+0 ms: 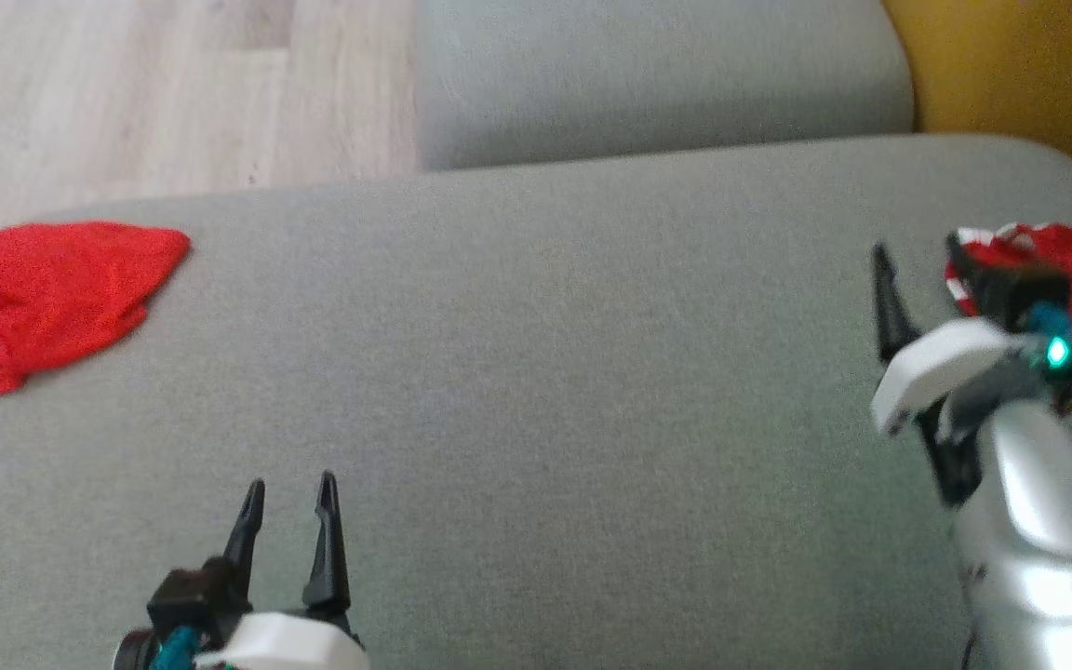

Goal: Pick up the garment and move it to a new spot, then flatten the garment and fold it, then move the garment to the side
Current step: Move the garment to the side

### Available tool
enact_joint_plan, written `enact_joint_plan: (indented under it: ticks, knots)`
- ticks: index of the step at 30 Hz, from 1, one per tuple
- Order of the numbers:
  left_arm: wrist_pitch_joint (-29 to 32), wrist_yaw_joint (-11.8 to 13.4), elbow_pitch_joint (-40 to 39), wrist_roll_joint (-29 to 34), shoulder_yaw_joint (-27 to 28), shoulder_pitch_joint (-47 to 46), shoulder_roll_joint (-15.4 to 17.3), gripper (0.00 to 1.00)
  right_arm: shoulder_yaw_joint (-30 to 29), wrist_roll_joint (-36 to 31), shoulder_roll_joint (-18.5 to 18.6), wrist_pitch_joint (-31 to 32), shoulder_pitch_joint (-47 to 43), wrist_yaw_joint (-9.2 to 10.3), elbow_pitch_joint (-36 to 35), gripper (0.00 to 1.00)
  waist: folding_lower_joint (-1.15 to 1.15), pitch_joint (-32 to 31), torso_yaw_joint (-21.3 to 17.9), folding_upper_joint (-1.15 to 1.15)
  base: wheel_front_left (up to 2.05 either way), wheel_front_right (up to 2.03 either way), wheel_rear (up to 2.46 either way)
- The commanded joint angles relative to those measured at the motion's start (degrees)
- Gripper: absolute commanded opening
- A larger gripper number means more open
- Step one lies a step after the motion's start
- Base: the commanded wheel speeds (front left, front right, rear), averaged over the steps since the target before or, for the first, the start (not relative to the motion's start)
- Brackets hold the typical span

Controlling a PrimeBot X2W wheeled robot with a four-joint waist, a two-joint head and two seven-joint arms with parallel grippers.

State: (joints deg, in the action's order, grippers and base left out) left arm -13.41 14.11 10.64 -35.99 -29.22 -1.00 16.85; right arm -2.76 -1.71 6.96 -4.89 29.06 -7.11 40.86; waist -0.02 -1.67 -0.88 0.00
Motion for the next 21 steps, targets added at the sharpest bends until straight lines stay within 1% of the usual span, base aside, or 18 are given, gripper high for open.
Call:
enact_joint_plan:
  ticks: [1, 6, 12, 14, 16, 21]
  knots:
    - [-0.9, 0.1, -1.5, -0.2, 2.7, -1.7, 0.7, 1.0, 1.8, 0.5, -1.0, -0.7, 0.0, -0.37, -3.6, 1.0, 0.02, -2.5, 1.6, 0.0, 0.0, 0.0, 0.0]
    - [-1.2, 0.0, -1.6, -0.1, 3.2, 0.7, 0.7, 1.0, 3.3, 1.7, -3.3, 0.5, -10.3, -0.37, -12.4, 1.0, 0.02, -4.3, 3.1, 0.0, 0.0, 0.0, 0.0]
    - [-1.2, -0.1, -1.2, -0.3, 3.5, 2.3, 0.9, 1.0, 3.9, 2.9, -4.0, 0.4, -21.7, -0.37, -22.2, 1.0, 0.02, -5.2, 4.2, 0.0, 0.0, 0.0, 0.0]
    - [-0.9, -0.2, -0.8, -0.5, 3.4, 2.4, 1.1, 1.0, 4.1, 5.0, -4.1, 0.2, -25.1, -0.37, -24.6, 1.0, 0.02, -5.4, 4.4, 0.0, 0.0, 0.0, 0.0]
    - [-0.8, -0.3, -0.4, -0.6, 3.4, 2.4, 1.3, 1.0, 3.9, 5.6, -4.1, 0.0, -27.8, -0.37, -26.5, 1.0, 0.02, -5.6, 4.4, 0.0, 0.0, 0.0, 0.0]
    - [-0.7, -0.4, 0.0, -1.0, 3.5, 2.3, 1.5, 1.0, 3.6, 7.8, -4.1, -0.2, -32.3, -0.37, -29.6, 1.0, 0.02, -6.0, 4.3, 0.0, 0.0, 0.0, 0.0]
